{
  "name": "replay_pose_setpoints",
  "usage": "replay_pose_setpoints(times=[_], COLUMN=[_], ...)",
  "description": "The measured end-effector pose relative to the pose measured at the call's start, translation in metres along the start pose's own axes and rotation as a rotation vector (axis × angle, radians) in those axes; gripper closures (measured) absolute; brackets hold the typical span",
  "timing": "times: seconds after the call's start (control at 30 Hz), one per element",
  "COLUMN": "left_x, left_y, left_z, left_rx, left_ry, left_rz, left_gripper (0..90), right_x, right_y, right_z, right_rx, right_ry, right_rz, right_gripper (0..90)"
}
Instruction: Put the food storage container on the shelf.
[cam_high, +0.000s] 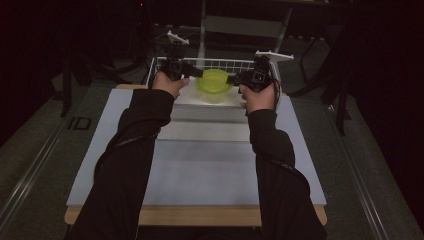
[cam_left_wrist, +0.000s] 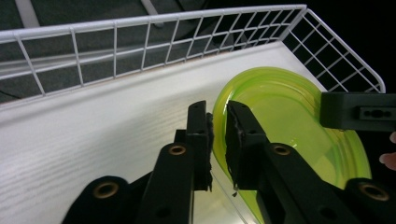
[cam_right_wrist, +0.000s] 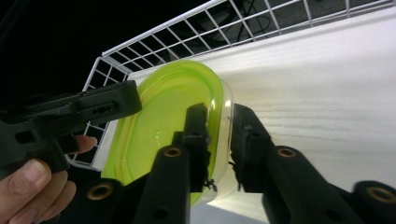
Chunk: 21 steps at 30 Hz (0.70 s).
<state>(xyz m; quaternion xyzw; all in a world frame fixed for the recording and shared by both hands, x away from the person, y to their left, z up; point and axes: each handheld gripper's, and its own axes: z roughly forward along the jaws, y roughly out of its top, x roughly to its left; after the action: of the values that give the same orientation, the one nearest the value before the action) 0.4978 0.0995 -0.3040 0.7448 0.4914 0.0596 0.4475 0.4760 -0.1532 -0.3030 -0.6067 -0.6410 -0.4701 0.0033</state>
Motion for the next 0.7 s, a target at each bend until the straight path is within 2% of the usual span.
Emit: replay_pose_setpoints(times=[0.03,0.07,0.1,0.17,0.23,0.33,0.37,0.47,0.53,0.57,0.6,0.67,0.7], left_x=[0.000,0.000,0.000,0.001,0.002,0.002,0.002,0.003,0.002,0.001,0.000,-0.002,-0.004], left_y=[0.000,0.000,0.000,0.001,0.002,0.001,-0.001,-0.006,-0.011,-0.013,-0.016,-0.020,-0.023], left_z=[0.001,0.001,-0.001,-0.006,-0.015,-0.028,-0.032,-0.039,-0.044,-0.047,-0.048,-0.052,-0.054], left_rx=[-0.004,-0.003,-0.011,-0.027,-0.054,-0.096,-0.102,-0.116,-0.137,-0.140,-0.145,-0.141,-0.152], left_ry=[-0.004,0.004,0.014,0.020,0.030,0.019,0.025,0.010,-0.021,-0.020,-0.040,-0.050,-0.078], left_rz=[0.009,0.015,0.021,0.018,0.022,0.026,0.027,0.026,0.029,0.029,0.034,0.040,0.044], left_gripper=[76.4,76.4,72.7,70.0,66.7,64.1,62.6,62.4,62.4,61.0,60.5,58.8,58.8], right_x=[0.002,0.002,0.002,0.005,0.007,0.012,0.013,0.015,0.016,0.016,0.016,0.017,0.018], right_y=[0.000,0.000,0.000,0.000,0.000,0.001,0.001,0.000,-0.001,-0.002,-0.003,-0.006,-0.008], right_z=[0.000,0.000,0.000,-0.001,-0.003,-0.009,-0.011,-0.017,-0.021,-0.022,-0.024,-0.028,-0.029], right_rx=[-0.019,-0.019,-0.020,-0.020,-0.034,-0.044,-0.047,-0.060,-0.059,-0.060,-0.064,-0.068,-0.069], right_ry=[-0.002,-0.002,0.007,0.000,0.015,-0.040,-0.042,-0.040,-0.052,-0.061,-0.062,-0.063,-0.061], right_rz=[-0.025,-0.025,-0.029,-0.060,-0.083,-0.162,-0.177,-0.198,-0.218,-0.231,-0.239,-0.251,-0.259], right_gripper=[66.4,66.4,64.3,60.4,55.4,51.2,50.0,46.2,45.5,44.4,44.3,44.3,44.3])
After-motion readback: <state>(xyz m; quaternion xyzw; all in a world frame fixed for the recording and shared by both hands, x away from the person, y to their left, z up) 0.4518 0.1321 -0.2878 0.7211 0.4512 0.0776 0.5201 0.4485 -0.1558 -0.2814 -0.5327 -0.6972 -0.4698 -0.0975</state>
